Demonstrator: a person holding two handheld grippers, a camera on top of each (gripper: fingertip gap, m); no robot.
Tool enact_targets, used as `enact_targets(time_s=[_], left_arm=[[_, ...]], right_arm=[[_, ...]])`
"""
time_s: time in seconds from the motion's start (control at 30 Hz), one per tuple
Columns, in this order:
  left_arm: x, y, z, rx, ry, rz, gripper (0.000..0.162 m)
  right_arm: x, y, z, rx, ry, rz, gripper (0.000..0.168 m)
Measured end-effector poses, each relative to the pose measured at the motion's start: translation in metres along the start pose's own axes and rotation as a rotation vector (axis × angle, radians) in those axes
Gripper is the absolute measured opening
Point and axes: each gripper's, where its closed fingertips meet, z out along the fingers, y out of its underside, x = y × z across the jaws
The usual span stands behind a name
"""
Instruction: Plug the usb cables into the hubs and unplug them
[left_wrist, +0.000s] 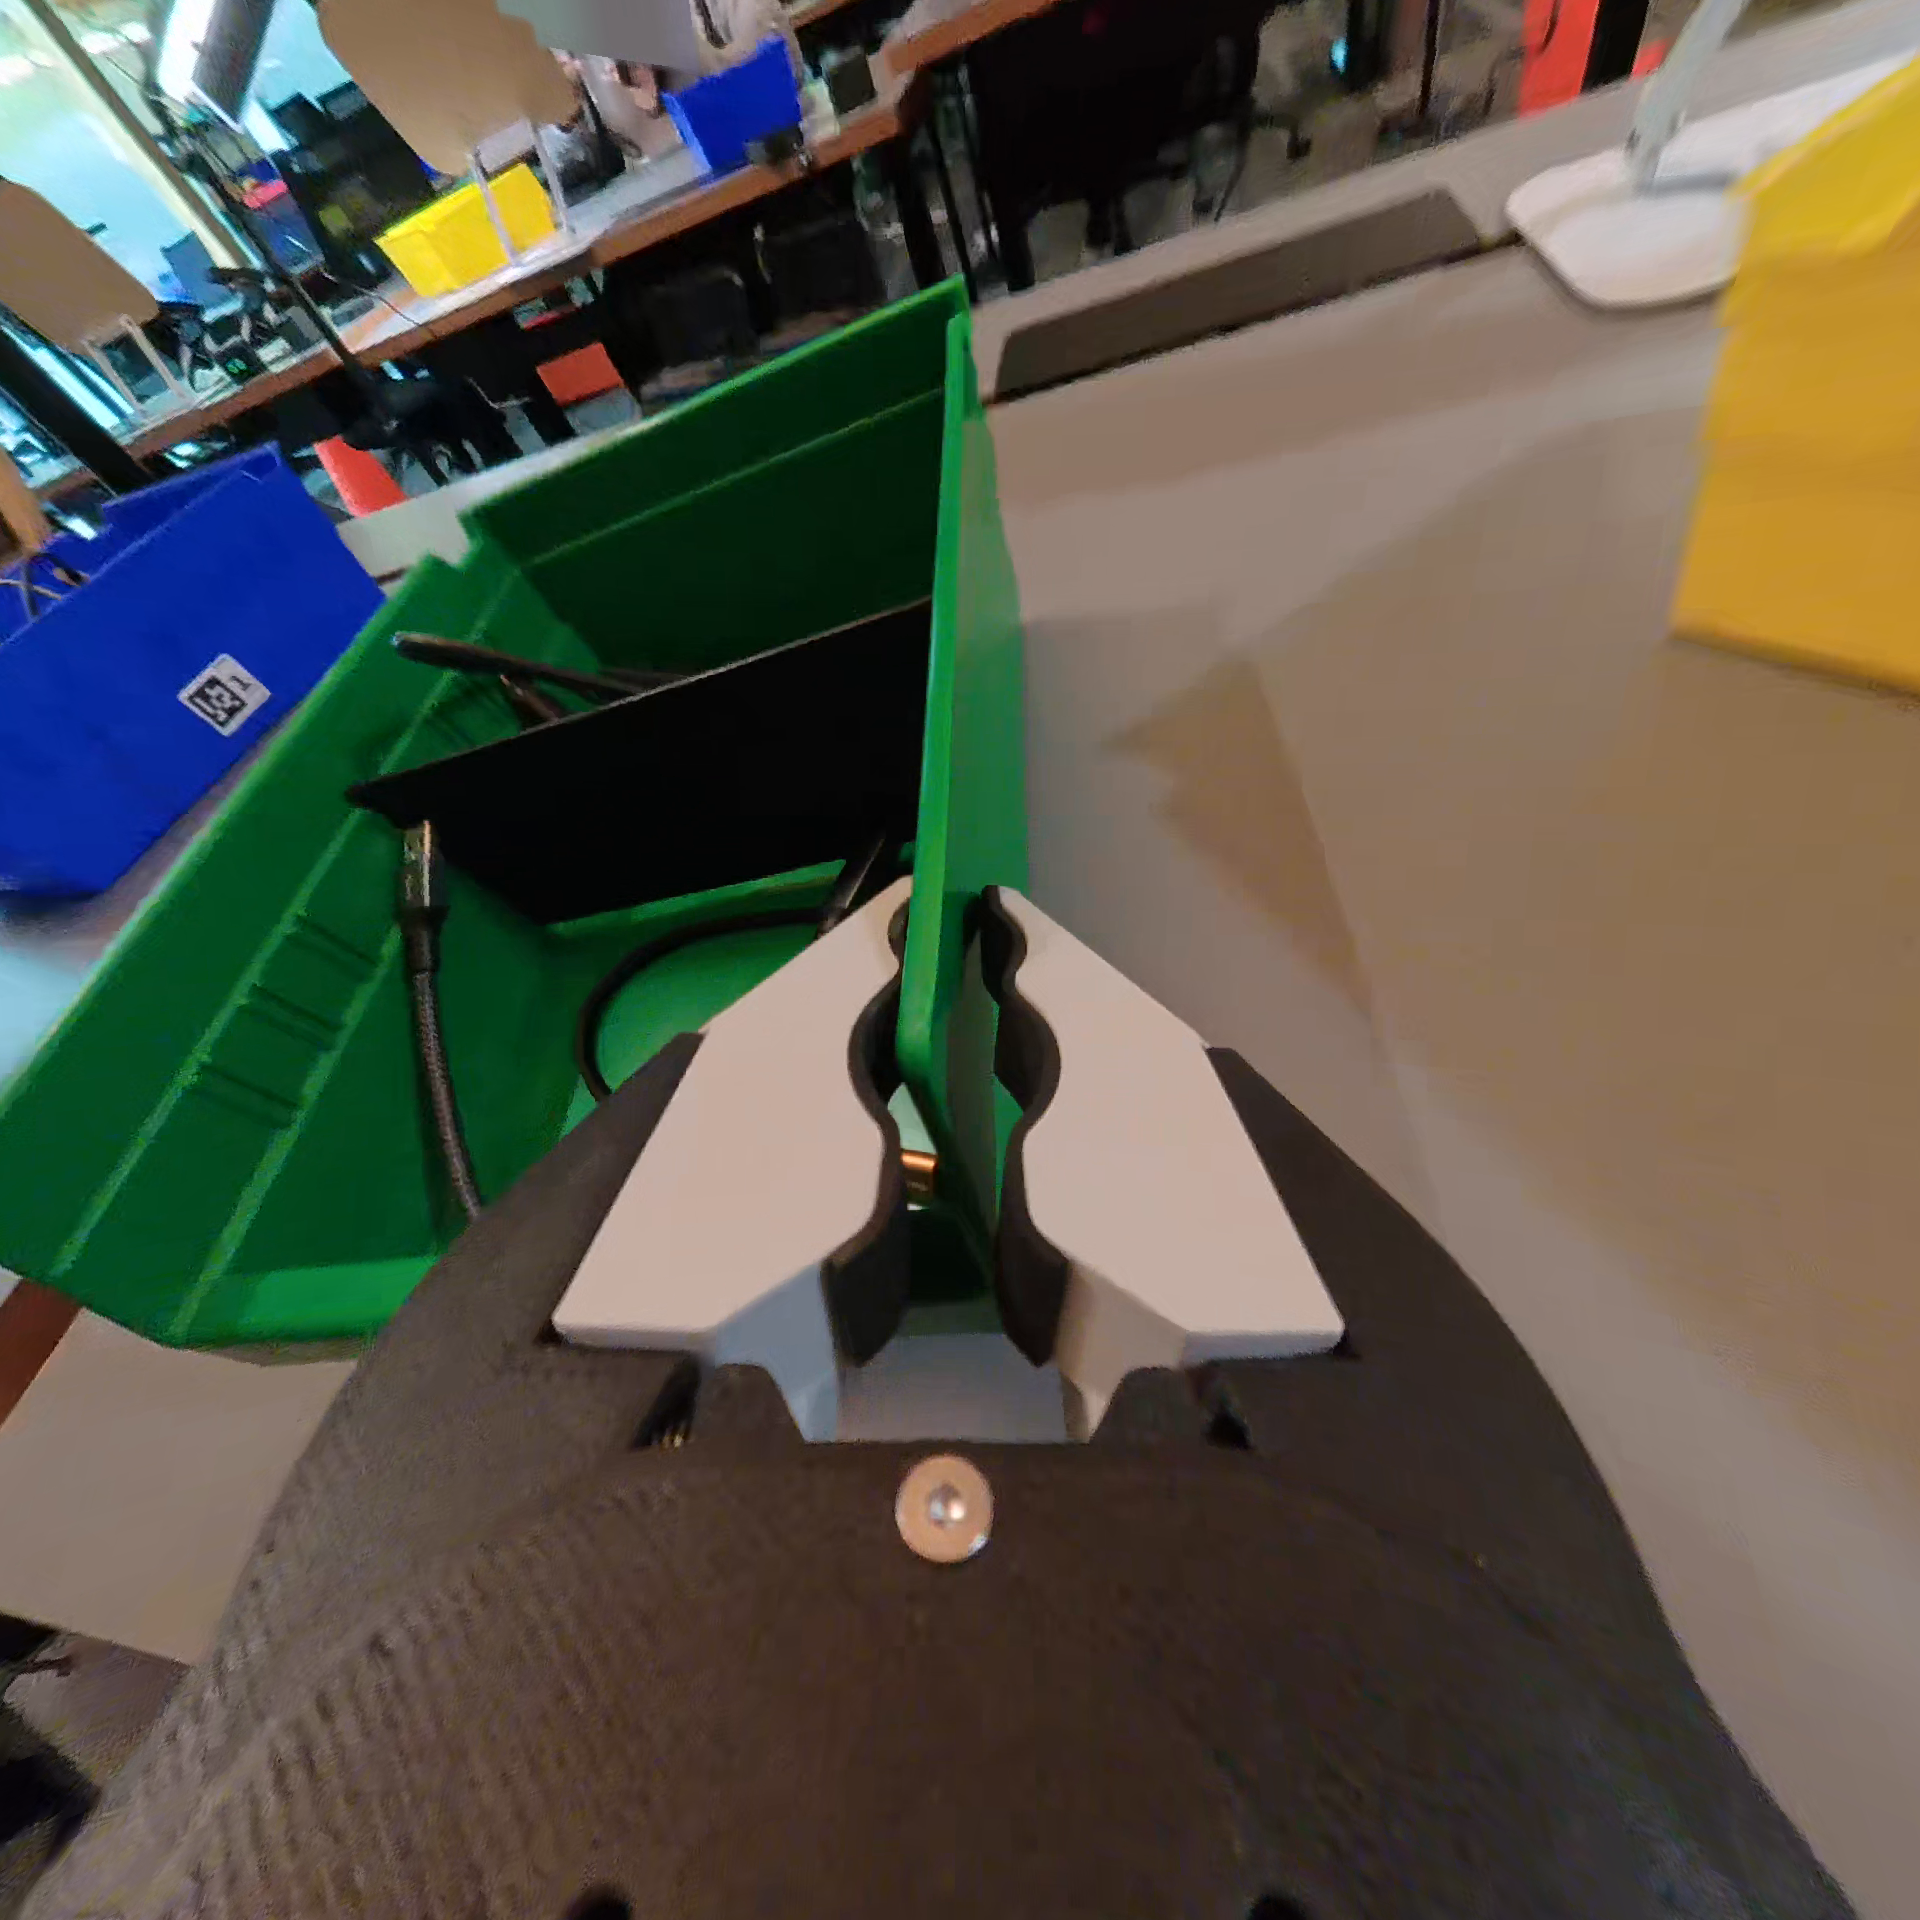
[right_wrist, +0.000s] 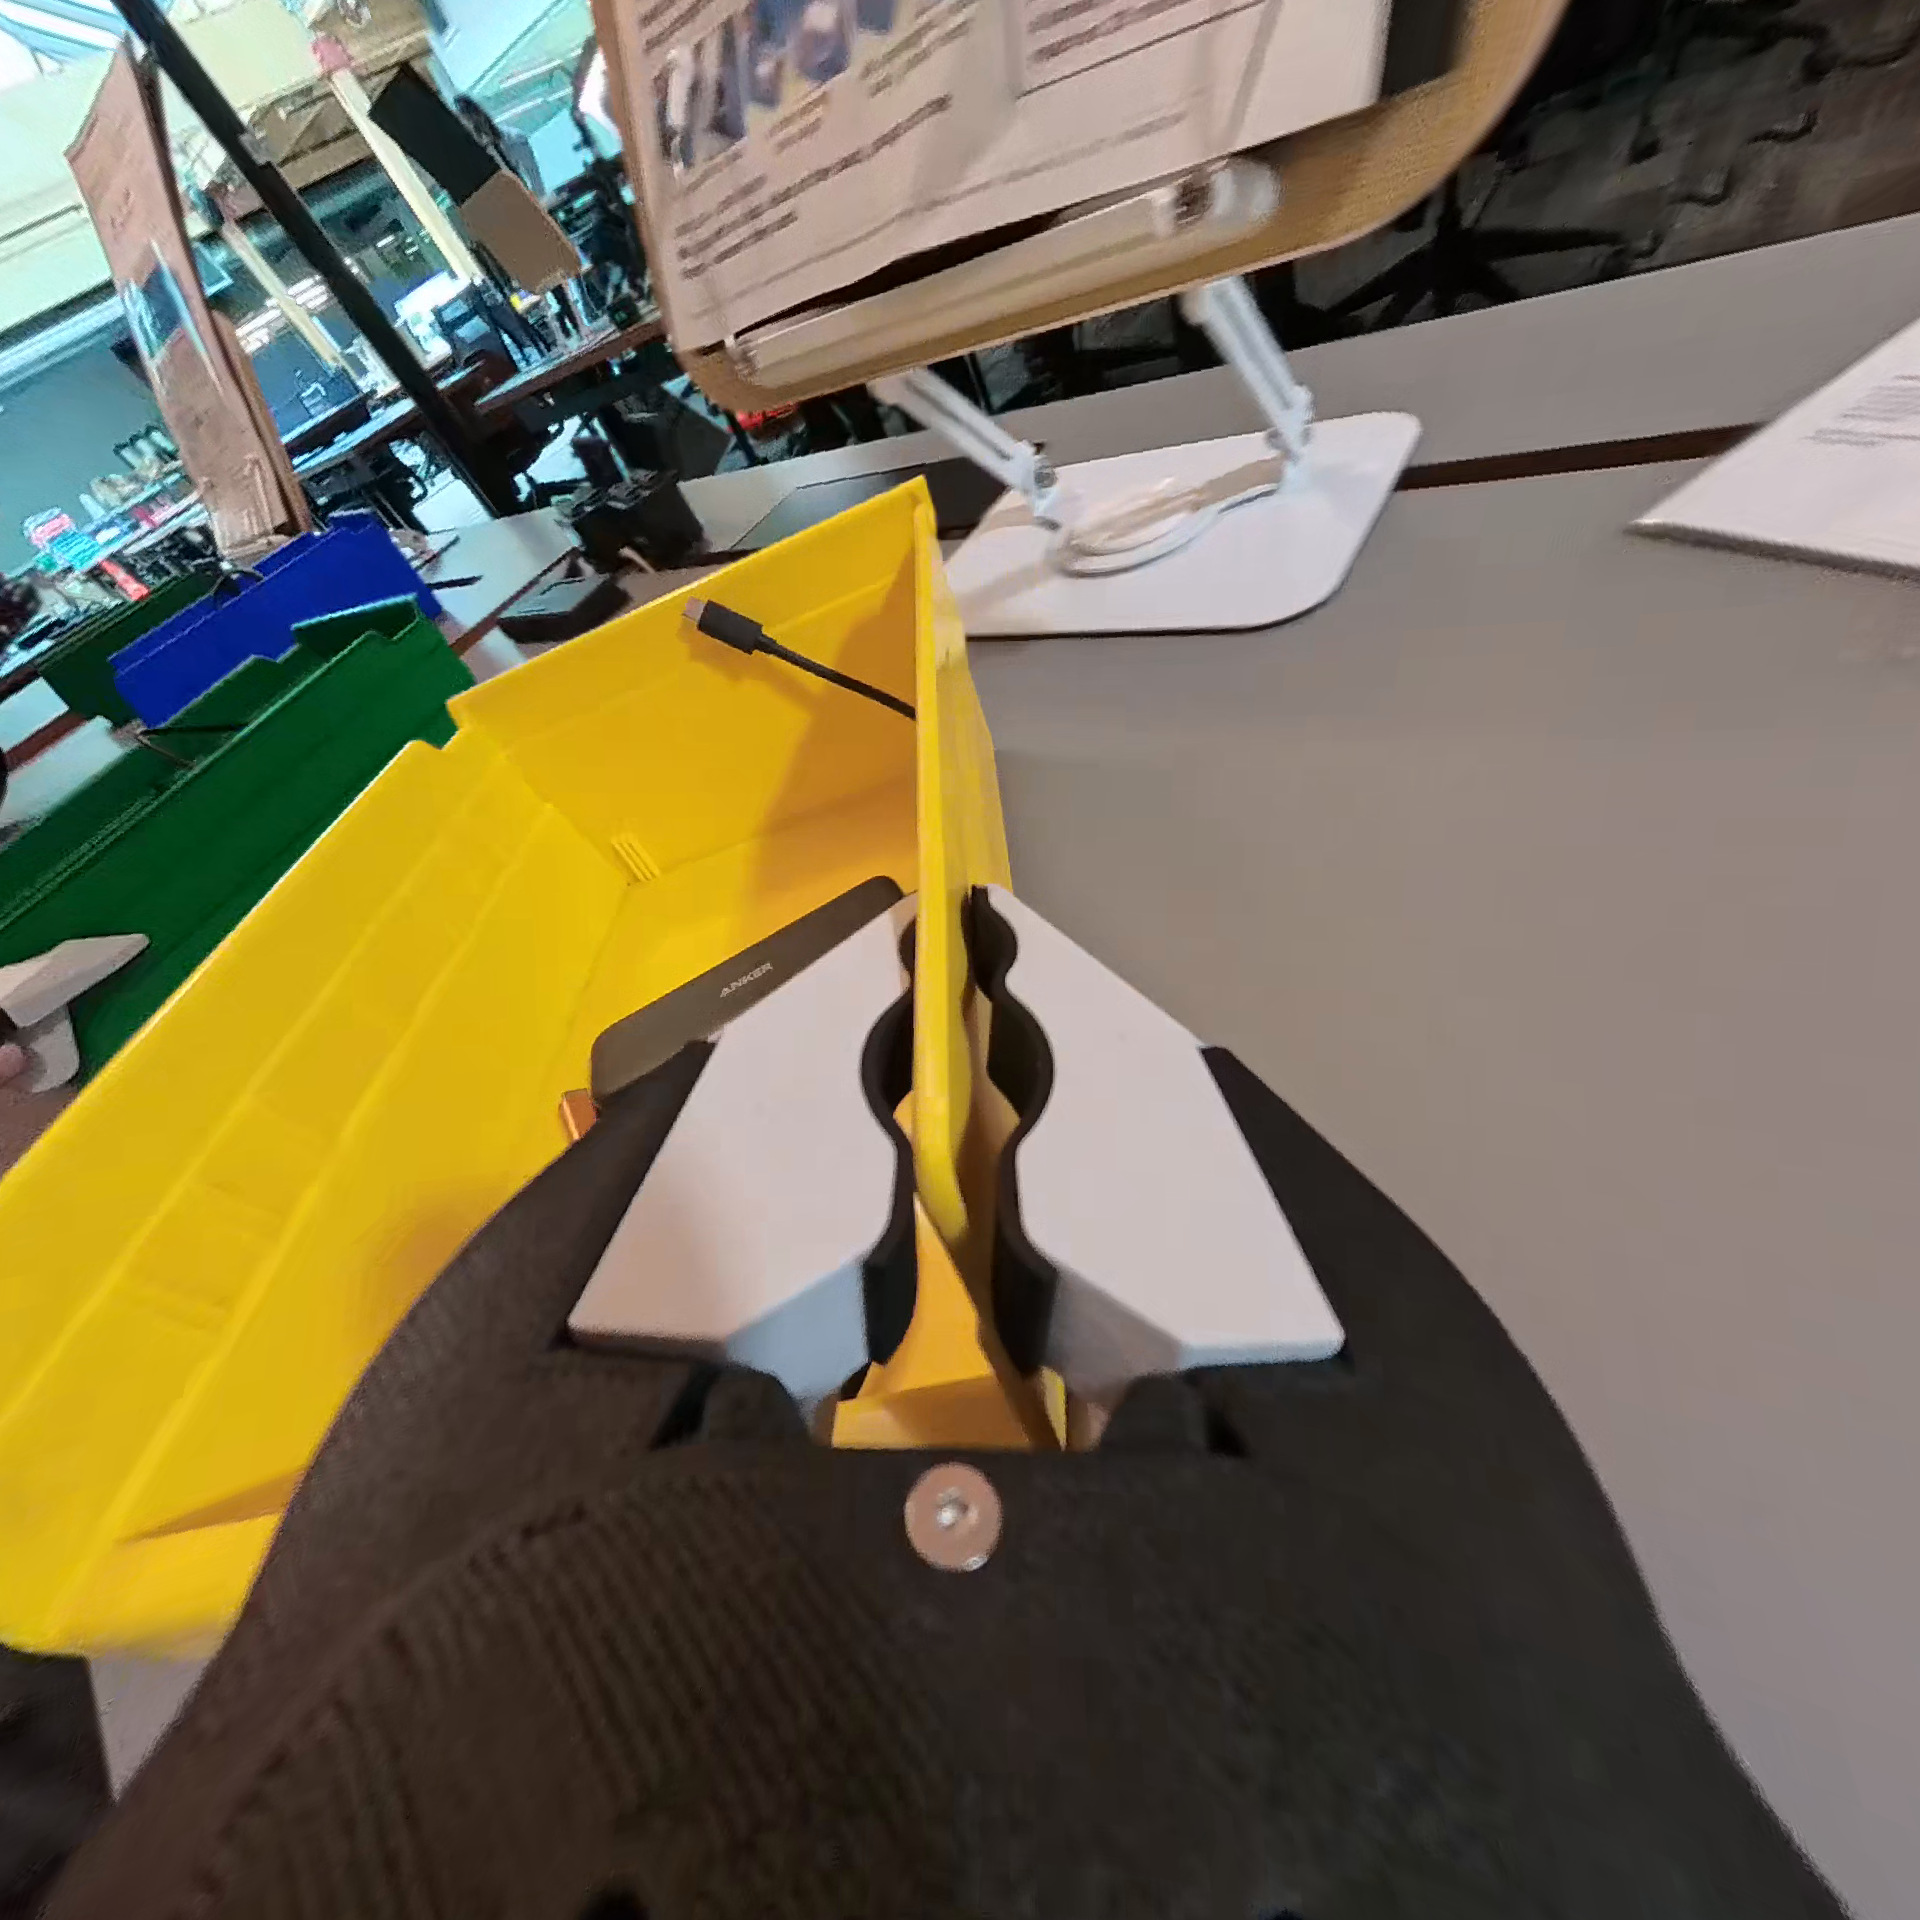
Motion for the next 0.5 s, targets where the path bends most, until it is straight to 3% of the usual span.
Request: enact_targets(time_s=[0.13,0.33,0.43,0.5], left_arm=[[-0.03,-0.034,-0.023,0.098,-0.009,-0.14,0.002],[-0.085,-0.062,-0.066,0.126,-0.073,-0.154,0.0],[-0.106,-0.063,-0.081,0.133,-0.146,-0.078,0.0],[-0.121,-0.07,-0.094,0.149,-0.201,-0.064,0.0]], right_arm=[[-0.052,0.015,0.043,0.013,-0.015,-0.048,0.003],[-0.14,0.038,0.117,0.061,-0.002,-0.009,0.004],[-0.19,0.048,0.153,0.059,0.04,0.04,0.006],[-0.239,0.057,0.174,0.031,-0.019,0.007,0.024]])
